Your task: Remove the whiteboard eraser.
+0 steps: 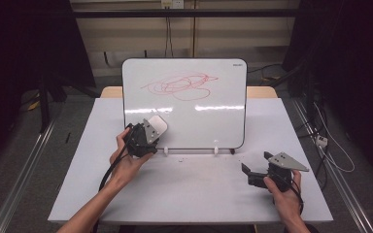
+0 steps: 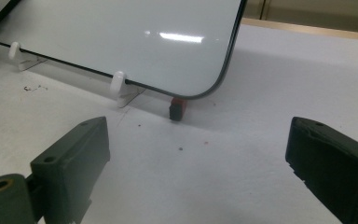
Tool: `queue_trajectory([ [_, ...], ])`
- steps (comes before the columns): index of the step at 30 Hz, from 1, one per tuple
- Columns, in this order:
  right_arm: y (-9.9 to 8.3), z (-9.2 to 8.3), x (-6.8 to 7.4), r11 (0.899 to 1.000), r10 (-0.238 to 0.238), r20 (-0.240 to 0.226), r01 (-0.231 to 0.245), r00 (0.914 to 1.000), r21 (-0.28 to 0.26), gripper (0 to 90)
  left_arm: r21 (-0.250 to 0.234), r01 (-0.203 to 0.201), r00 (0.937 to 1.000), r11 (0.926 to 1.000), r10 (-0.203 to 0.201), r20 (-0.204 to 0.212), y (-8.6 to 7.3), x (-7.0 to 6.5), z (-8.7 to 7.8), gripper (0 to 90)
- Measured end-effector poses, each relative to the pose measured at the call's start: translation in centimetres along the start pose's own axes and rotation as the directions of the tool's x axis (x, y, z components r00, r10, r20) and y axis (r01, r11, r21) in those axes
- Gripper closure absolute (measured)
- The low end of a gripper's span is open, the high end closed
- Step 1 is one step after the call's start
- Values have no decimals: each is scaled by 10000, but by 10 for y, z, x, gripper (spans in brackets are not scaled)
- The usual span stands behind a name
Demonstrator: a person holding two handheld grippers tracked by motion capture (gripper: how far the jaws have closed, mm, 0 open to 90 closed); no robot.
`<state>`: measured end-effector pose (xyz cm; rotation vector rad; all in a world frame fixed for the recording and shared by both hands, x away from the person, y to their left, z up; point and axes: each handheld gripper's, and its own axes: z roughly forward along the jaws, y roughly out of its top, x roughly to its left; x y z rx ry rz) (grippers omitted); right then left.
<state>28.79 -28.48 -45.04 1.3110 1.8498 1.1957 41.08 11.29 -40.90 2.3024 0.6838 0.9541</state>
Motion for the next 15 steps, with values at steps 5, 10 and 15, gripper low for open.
queue_trajectory([
  [5,0,0,0,10000,24,8,-24,10000,9,63,-69,95,9997,9999,-94,226,-1,4,-1,310],
  [10,0,0,0,10000,22,14,-22,10000,11,63,-85,209,9986,9997,-204,485,-1,7,-2,310],
  [15,0,0,0,10000,30,-27,-30,10000,29,63,-360,1220,9867,9919,-1173,1121,-3,17,-3,312],
])
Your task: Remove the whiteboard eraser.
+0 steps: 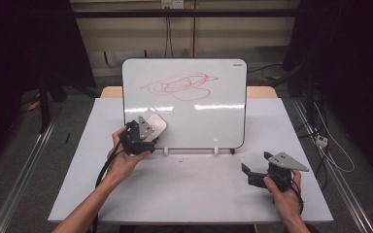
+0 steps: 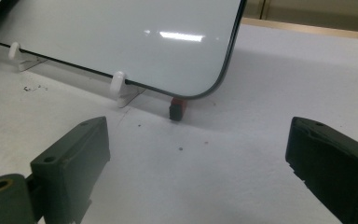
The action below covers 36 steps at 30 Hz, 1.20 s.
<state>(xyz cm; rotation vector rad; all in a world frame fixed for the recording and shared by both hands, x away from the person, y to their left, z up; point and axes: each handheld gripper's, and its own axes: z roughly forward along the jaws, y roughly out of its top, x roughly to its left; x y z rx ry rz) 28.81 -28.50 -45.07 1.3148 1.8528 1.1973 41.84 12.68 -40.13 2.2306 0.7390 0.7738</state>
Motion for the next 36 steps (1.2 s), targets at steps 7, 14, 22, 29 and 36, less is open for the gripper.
queue_trajectory([
  [7,0,-1,0,10000,12,-27,-12,10000,-51,63,-191,632,9974,9978,-625,346,-3,6,-2,312],
  [14,0,0,0,10000,6,-13,-6,10000,-83,63,-613,980,9937,9933,-943,606,-2,13,-15,312],
  [22,2,3,2,10000,25,31,-25,10000,-17,64,-1305,1678,9851,9771,-1611,604,-2,23,-31,311],
  [29,1,3,2,10000,-51,-14,51,10000,-34,64,-1648,1558,9877,9740,-1513,393,0,23,-40,311],
  [36,0,-1,0,9999,-27,0,27,10000,-122,64,-2090,1435,9893,9673,-1458,47,5,23,-47,311],
])
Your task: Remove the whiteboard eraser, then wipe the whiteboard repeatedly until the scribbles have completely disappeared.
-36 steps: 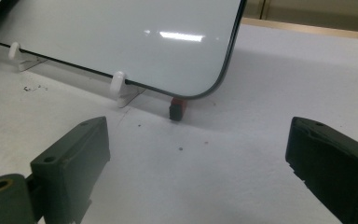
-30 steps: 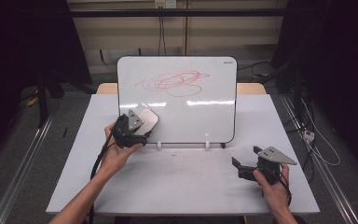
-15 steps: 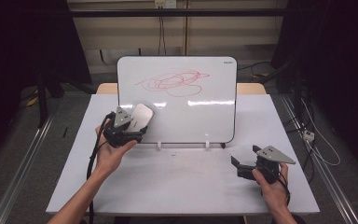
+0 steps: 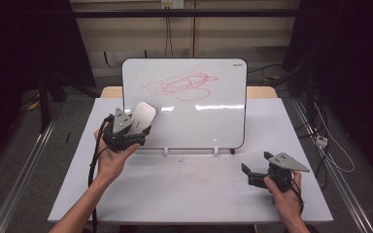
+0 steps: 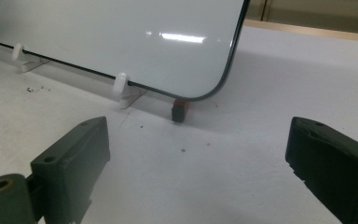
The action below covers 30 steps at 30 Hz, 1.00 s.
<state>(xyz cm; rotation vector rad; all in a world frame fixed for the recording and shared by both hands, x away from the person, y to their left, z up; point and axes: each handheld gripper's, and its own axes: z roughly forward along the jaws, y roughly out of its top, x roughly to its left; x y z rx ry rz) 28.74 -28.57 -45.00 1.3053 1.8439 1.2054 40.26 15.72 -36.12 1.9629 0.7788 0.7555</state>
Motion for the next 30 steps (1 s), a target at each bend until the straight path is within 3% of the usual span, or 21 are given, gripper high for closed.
queue_trajectory([
  [11,1,4,1,9999,32,24,-32,10000,98,64,142,123,9999,9998,-125,107,2,-2,4,312],
  [15,1,3,2,9999,-16,28,16,10000,113,64,133,-79,9999,9999,78,82,7,-4,7,311],
  [22,1,6,1,9999,15,-9,-15,10000,150,63,-262,-48,9990,9996,36,-440,25,3,7,312],
  [30,0,5,1,9999,-13,-119,14,9999,114,63,-323,-78,9962,9994,50,-869,39,11,10,312],
])
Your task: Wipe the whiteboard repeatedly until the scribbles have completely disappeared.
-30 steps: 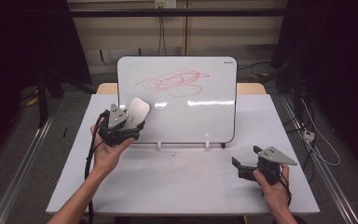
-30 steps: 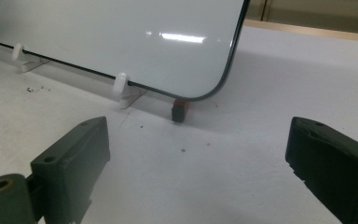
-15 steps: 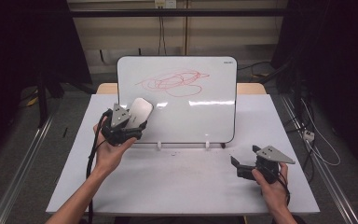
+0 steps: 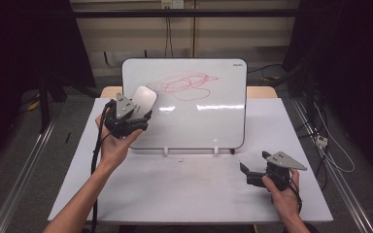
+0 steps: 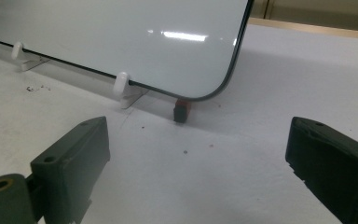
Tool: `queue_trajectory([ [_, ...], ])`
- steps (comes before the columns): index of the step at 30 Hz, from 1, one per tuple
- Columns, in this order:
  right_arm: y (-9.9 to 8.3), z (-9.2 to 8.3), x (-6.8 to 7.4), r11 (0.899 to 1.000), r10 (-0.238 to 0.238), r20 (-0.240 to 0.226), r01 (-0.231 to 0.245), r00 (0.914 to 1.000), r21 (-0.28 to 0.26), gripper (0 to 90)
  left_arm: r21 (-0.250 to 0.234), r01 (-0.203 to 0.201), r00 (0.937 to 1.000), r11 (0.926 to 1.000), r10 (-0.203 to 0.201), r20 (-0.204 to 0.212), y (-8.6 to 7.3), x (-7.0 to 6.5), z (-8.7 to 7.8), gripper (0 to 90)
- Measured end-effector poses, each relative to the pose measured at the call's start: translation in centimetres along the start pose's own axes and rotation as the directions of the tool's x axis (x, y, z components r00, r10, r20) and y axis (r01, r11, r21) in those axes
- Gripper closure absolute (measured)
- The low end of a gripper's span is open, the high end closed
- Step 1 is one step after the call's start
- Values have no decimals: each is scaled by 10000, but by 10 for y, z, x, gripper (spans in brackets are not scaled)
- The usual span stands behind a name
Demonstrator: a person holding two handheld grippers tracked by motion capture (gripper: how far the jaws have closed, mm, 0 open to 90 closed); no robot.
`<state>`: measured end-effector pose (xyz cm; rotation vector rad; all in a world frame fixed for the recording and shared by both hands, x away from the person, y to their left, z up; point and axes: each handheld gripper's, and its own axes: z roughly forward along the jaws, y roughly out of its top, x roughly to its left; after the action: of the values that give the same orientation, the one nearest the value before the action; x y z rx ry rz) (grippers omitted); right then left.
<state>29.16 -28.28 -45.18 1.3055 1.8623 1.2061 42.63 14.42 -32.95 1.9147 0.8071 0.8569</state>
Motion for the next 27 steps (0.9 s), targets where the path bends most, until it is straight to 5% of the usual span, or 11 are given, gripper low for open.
queue_trajectory([
  [12,0,-1,0,10000,-16,12,16,10000,-18,64,-36,75,9992,10000,-77,-392,17,14,12,312],
  [27,-1,-1,-1,10000,1,8,-1,10000,7,64,78,-289,9949,9996,295,-962,40,24,30,312],
])
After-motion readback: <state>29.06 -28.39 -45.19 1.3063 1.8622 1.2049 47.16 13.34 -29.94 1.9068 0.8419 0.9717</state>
